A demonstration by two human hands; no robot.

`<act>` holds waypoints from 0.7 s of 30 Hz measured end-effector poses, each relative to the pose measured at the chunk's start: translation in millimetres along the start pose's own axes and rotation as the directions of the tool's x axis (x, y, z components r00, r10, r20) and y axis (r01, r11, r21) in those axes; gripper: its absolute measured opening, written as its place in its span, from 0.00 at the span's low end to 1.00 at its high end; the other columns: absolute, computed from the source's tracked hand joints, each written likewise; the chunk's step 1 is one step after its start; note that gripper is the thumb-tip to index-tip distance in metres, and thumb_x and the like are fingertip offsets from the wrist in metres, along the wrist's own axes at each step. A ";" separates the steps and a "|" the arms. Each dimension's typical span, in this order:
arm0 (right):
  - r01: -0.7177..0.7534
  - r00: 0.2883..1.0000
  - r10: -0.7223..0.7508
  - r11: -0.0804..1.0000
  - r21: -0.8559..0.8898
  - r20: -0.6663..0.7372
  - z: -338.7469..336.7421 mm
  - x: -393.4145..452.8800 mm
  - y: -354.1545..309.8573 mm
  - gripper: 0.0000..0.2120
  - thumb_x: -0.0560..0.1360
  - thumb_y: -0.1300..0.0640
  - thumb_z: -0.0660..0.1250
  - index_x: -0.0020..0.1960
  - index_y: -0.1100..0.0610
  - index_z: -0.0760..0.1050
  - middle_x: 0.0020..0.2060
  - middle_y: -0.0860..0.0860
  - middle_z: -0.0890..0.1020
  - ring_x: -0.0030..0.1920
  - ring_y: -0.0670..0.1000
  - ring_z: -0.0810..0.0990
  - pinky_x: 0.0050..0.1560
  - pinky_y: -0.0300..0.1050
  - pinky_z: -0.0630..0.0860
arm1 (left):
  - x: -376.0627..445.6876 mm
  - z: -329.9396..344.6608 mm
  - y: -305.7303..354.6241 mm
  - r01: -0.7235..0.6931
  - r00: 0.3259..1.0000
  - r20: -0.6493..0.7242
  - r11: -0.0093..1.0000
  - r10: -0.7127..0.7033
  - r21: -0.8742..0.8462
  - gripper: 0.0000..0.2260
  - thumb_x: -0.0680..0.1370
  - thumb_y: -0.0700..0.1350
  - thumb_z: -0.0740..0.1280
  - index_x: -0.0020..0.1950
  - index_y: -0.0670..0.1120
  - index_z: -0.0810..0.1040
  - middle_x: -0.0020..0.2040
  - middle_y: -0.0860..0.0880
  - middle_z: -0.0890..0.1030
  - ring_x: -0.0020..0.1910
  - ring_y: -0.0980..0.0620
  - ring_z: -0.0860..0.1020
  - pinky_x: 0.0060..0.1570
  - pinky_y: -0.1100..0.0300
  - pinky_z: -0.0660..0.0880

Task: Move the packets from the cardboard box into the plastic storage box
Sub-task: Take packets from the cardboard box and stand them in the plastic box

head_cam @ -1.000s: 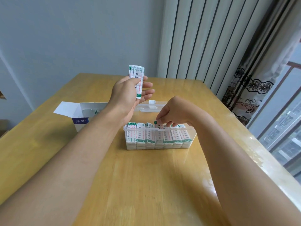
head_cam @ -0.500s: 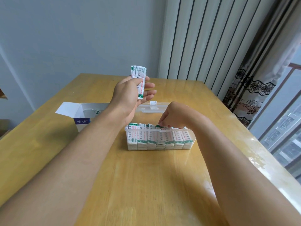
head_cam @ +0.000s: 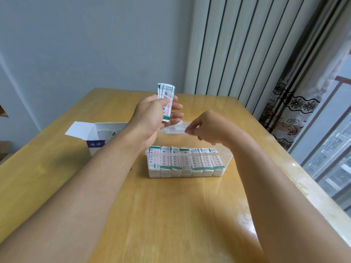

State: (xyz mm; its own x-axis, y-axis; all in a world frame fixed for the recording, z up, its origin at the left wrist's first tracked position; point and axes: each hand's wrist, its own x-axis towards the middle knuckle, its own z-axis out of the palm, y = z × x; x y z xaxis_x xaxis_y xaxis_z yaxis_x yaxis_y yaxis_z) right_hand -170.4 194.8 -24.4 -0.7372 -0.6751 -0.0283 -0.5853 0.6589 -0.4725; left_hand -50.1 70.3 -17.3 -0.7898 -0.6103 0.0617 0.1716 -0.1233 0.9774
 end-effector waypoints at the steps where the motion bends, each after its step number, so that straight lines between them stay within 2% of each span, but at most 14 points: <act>1: 0.041 0.994 -0.035 0.998 0.056 -0.101 -6.7 -1.4 0.1 0.06 0.80 0.53 0.69 0.50 0.46 0.85 0.31 0.46 0.81 0.25 0.43 0.74 0.22 0.32 0.67 | -1.2 -0.3 0.3 0.007 1.000 0.023 0.999 -0.008 0.044 0.11 0.86 0.40 0.58 0.57 0.41 0.80 0.48 0.42 0.85 0.43 0.47 0.85 0.45 0.54 0.83; 3: 0.151 0.942 -0.075 0.966 0.211 -0.328 -20.0 -4.8 -0.9 0.06 0.78 0.49 0.71 0.52 0.48 0.86 0.32 0.46 0.82 0.25 0.39 0.75 0.24 0.31 0.67 | -4.4 0.4 0.7 0.015 0.997 0.079 0.991 -0.026 0.136 0.10 0.86 0.42 0.59 0.58 0.43 0.80 0.50 0.44 0.85 0.42 0.49 0.85 0.41 0.57 0.83; 5: 0.254 0.901 -0.094 0.906 0.339 -0.424 -29.2 -10.5 -3.5 0.10 0.76 0.45 0.74 0.53 0.48 0.86 0.33 0.45 0.82 0.29 0.39 0.77 0.29 0.34 0.70 | -8.1 3.0 0.6 0.019 0.989 0.140 0.983 -0.045 0.181 0.09 0.85 0.44 0.61 0.58 0.44 0.80 0.50 0.45 0.86 0.41 0.50 0.85 0.36 0.59 0.82; 9: 0.264 0.921 -0.126 0.896 0.356 -0.368 -27.9 -16.4 -6.9 0.11 0.71 0.45 0.78 0.49 0.50 0.87 0.32 0.45 0.82 0.32 0.44 0.79 0.31 0.40 0.73 | -11.7 7.4 -1.3 0.015 0.979 0.200 0.987 -0.048 0.160 0.09 0.82 0.44 0.66 0.60 0.44 0.81 0.51 0.43 0.86 0.43 0.46 0.87 0.36 0.59 0.82; 12: 0.247 0.927 -0.100 0.888 0.387 -0.362 -25.8 -14.1 -4.0 0.07 0.71 0.49 0.79 0.45 0.52 0.87 0.31 0.49 0.84 0.33 0.48 0.78 0.31 0.46 0.75 | -9.8 5.6 -2.9 0.082 0.972 0.215 0.993 -0.099 0.085 0.11 0.84 0.42 0.63 0.62 0.41 0.80 0.54 0.39 0.85 0.48 0.41 0.86 0.45 0.53 0.84; 15: 0.251 0.930 -0.092 0.867 0.431 -0.356 -27.7 -14.0 -2.3 0.05 0.71 0.53 0.80 0.46 0.52 0.87 0.35 0.47 0.86 0.33 0.45 0.81 0.32 0.41 0.76 | -7.6 4.4 -2.9 0.148 0.964 0.225 0.989 -0.142 -0.010 0.12 0.86 0.40 0.59 0.63 0.38 0.79 0.55 0.36 0.84 0.53 0.39 0.85 0.52 0.47 0.83; 18: 0.251 0.937 -0.100 0.860 0.445 -0.336 -27.5 -15.0 -2.0 0.06 0.71 0.54 0.80 0.47 0.49 0.86 0.34 0.45 0.87 0.34 0.45 0.81 0.34 0.41 0.77 | -8.3 4.8 -5.3 0.129 0.964 0.229 0.991 -0.136 0.043 0.12 0.85 0.41 0.60 0.63 0.39 0.80 0.55 0.38 0.85 0.51 0.40 0.86 0.53 0.47 0.83; 21: 0.247 0.943 -0.099 0.851 0.464 -0.319 -28.4 -18.3 -2.2 0.11 0.70 0.53 0.80 0.52 0.47 0.86 0.34 0.45 0.86 0.35 0.48 0.82 0.35 0.42 0.78 | -9.0 4.7 -5.8 0.128 0.964 0.228 0.990 -0.136 0.053 0.12 0.85 0.41 0.61 0.63 0.40 0.80 0.54 0.39 0.86 0.50 0.40 0.86 0.51 0.49 0.84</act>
State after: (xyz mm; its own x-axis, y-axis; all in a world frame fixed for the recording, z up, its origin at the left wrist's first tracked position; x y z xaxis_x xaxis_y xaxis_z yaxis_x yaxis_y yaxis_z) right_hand -165.2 215.1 2.1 -0.7444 -0.5960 0.3012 -0.5231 0.2401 -0.8178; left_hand -46.7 80.2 -22.6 -0.9189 -0.3935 -0.0277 0.0381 -0.1585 0.9866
